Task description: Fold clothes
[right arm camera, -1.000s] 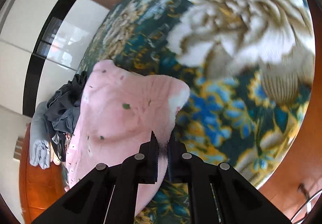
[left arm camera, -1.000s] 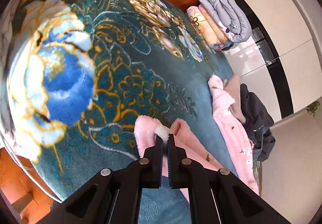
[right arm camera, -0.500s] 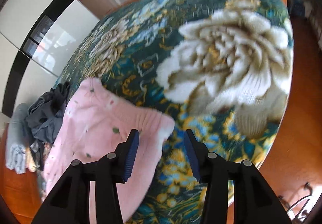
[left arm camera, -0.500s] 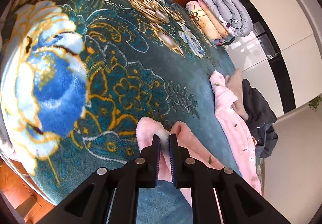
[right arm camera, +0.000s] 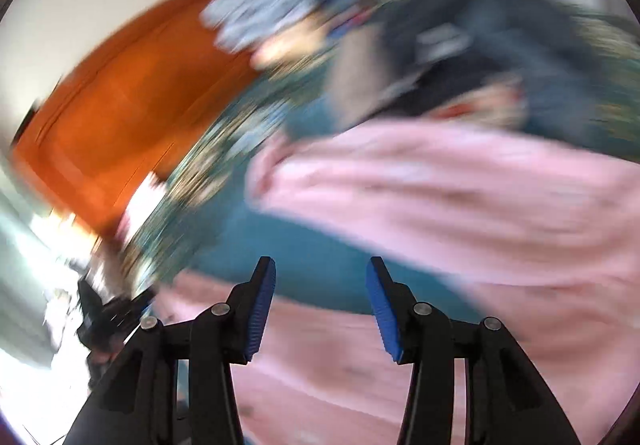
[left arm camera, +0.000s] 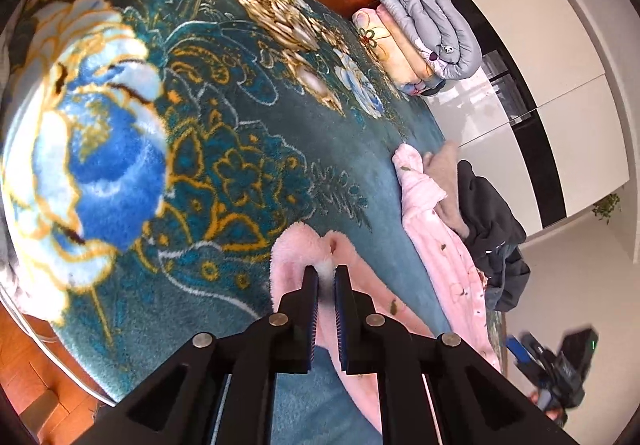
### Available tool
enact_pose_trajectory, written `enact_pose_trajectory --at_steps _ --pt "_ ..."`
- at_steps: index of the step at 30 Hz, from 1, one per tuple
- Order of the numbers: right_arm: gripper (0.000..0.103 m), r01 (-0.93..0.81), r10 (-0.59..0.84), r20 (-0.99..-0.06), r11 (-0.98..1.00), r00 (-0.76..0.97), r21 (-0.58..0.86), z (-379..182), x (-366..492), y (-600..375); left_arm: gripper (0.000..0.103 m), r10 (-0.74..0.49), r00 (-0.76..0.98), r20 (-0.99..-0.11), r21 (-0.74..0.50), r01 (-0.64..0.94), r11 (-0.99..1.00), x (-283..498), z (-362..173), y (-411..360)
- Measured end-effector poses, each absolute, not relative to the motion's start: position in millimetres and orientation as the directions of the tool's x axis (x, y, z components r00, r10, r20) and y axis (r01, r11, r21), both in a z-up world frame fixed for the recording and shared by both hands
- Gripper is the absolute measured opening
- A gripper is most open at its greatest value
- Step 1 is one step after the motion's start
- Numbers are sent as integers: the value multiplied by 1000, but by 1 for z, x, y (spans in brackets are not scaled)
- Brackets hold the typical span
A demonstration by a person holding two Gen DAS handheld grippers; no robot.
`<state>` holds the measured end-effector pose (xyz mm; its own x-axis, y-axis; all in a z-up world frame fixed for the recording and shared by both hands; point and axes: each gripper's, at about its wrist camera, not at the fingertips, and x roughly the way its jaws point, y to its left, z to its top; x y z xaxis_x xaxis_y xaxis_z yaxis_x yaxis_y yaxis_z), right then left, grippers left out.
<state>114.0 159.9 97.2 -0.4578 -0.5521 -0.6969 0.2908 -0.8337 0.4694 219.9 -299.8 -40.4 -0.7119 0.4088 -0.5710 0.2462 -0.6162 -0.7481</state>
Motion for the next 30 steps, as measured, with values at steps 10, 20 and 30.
enact_pose_trajectory --at_steps 10,20,30 --pt "48 639 -521 -844 -694 -126 333 26 74 -97 9 427 -674 -603 -715 219 -664 233 -36 -296" --pt "8 692 -443 -887 -681 -128 240 13 75 -119 9 406 -696 -592 -718 227 -658 239 -36 -293" --pt "4 633 -543 -780 -730 -310 257 61 35 -105 8 307 -744 -594 -671 248 -698 239 -25 -313"
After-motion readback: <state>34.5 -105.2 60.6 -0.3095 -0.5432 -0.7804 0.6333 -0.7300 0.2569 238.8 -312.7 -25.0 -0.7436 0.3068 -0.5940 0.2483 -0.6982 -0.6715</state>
